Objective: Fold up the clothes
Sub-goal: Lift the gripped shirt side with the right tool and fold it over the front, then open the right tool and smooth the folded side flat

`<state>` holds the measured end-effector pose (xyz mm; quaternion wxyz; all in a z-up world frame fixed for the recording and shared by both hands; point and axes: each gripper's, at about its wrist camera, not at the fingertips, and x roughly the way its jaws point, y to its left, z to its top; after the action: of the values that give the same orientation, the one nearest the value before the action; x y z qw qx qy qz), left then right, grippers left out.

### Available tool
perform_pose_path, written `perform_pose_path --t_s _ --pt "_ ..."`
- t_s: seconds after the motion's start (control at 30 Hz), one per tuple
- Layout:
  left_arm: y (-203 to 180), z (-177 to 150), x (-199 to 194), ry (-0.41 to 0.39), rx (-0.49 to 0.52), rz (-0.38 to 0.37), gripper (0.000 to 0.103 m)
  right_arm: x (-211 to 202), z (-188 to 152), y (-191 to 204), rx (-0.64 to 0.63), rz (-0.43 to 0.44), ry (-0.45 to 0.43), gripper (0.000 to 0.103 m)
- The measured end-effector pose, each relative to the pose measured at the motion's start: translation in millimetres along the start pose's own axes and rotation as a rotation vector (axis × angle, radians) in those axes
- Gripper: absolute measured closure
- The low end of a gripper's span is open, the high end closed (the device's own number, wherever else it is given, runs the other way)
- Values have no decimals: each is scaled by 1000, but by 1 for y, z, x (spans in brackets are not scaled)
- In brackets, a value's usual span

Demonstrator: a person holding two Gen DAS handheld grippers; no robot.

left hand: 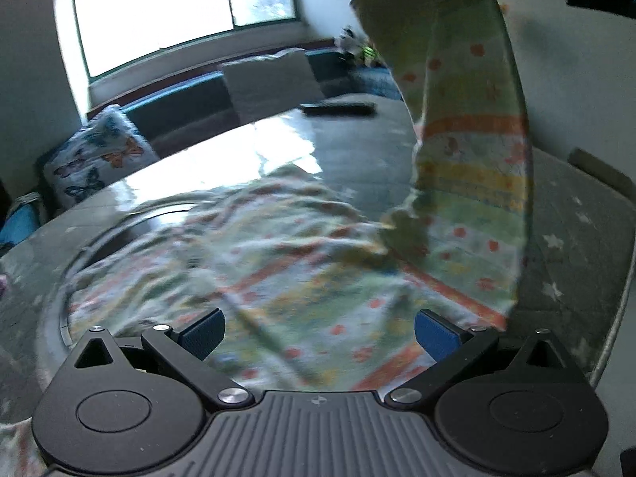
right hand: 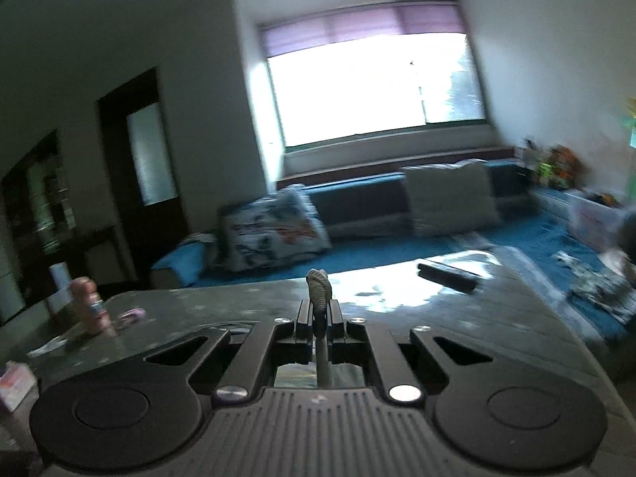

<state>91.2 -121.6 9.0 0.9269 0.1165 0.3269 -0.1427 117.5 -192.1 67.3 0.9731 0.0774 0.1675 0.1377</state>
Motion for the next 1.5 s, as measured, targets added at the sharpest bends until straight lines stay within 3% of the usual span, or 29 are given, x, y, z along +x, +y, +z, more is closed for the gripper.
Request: perform_pose_path --t_s 0.23,0.6,0.77,0.9,1.03,1.33,1.5 --pt "55 -23 -25 -10 -133 110 0 33 -6 56 -72 152 61 98" --pt "131 -59 -49 9 -312 298 0 74 -64 129 -179 328 269 98" --pt "143 -62 -55 1 -349 331 0 83 -98 151 -239 388 354 96" --pt "142 -58 -57 -7 -344 332 0 74 -113 155 -274 424 388 87" --pt "136 -53 -53 -18 -329 304 0 64 -113 133 -244 373 403 87" --pt "105 -45 -40 -3 -257 212 0 62 -128 42 -114 69 449 86" --pt "91 -43 -35 4 -221 184 0 63 -127 19 -84 15 444 87"
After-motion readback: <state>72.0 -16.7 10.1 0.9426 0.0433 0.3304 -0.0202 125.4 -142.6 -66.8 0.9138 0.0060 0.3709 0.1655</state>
